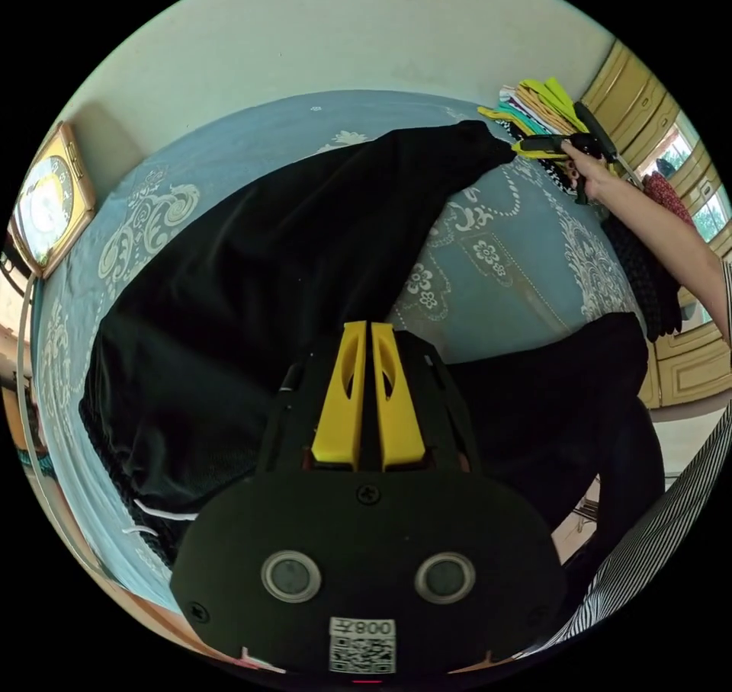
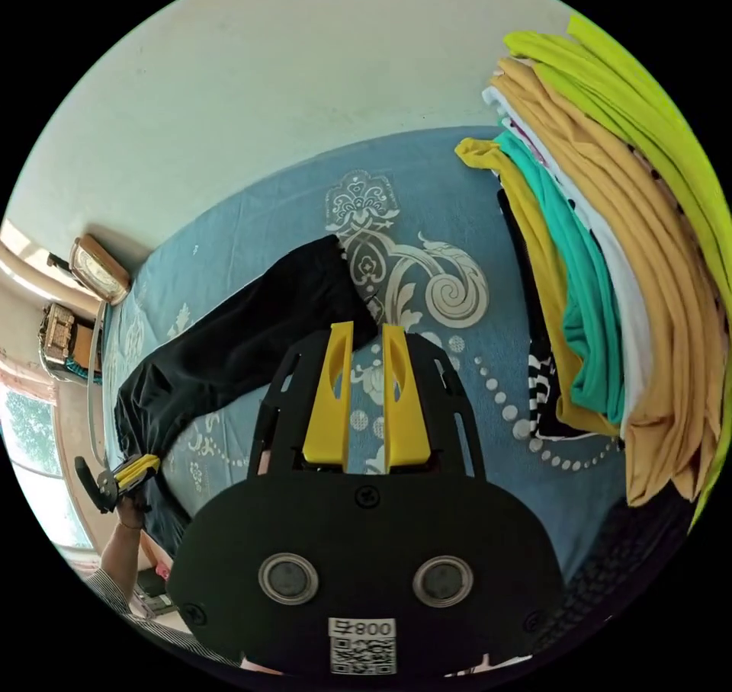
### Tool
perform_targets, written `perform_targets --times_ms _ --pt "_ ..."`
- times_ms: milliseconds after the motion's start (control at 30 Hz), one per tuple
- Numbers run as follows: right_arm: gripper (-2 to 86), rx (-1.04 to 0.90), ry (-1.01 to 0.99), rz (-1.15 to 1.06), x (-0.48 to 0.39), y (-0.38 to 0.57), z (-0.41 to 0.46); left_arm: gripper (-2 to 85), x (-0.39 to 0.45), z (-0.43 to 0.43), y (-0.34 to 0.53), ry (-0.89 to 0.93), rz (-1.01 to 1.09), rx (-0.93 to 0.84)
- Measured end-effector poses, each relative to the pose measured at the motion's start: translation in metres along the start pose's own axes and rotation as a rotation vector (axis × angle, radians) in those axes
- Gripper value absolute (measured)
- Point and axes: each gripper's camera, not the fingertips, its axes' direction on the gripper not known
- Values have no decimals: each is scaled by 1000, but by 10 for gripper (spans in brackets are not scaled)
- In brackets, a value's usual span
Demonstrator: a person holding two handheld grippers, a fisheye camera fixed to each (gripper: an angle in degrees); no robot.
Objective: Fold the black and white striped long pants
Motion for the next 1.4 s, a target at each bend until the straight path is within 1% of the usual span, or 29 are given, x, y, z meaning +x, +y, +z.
perform_targets --times_ms 100,233,300,400,433,500,567,633,667,733,767,867,967,1033,1100,1200,1267,1300,1367,1400 --pt "59 -42 11 7 8 -16 29 11 -10 5 -24 50 -4 -7" --pt "38 -64 21 -68 4 -32 44 8 -23 8 -49 147 11 12" --pt "30 -91 54 -103 2 -42 41 8 -28 3 -57 202 35 47" --pt "25 -39 44 -143 1 -52 9 8 -35 -6 -67 255 99 69" --pt "25 -20 35 -159 3 -52 -4 8 -37 -6 -70 274 132 57" --pt "25 -53 62 -189 7 -48 -7 9 -41 3 -73 320 163 22" --pt "27 -145 162 -206 13 -37 12 11 -44 26 -77 369 185 -54" --pt "30 -199 179 -193 21 -28 32 14 -46 42 -80 362 183 -111" --pt "31 -221 171 -167 27 -23 42 16 -48 47 -82 360 179 -111" --pt "34 -151 132 -129 33 -18 41 21 -55 49 -82 376 161 -104" --pt "35 -149 97 -100 37 -19 41 24 -60 47 -81 388 154 -85" --pt "23 -122 75 -62 43 -24 31 39 -73 40 -73 382 112 -35" --pt "7 -36 173 -70 34 -22 15 52 -88 32 -58 437 52 50" --pt "2 -21 178 -117 22 -22 11 53 -96 27 -48 462 12 103" --pt "-1 7 174 -171 8 -23 7 49 -104 23 -41 451 -16 139" --pt "-3 18 154 -268 -22 -37 8 36 -122 19 -38 338 -80 167" --pt "-4 -3 132 -321 -45 -53 16 24 -147 22 -42 238 -178 192" --pt "-4 -12 131 -330 -50 -57 19 21 -153 23 -44 216 -187 199" --pt "-4 -66 168 -338 -64 -71 35 10 -176 33 -53 89 -284 165" --pt "-4 -83 179 -335 -67 -74 40 8 -182 36 -55 73 -306 162"
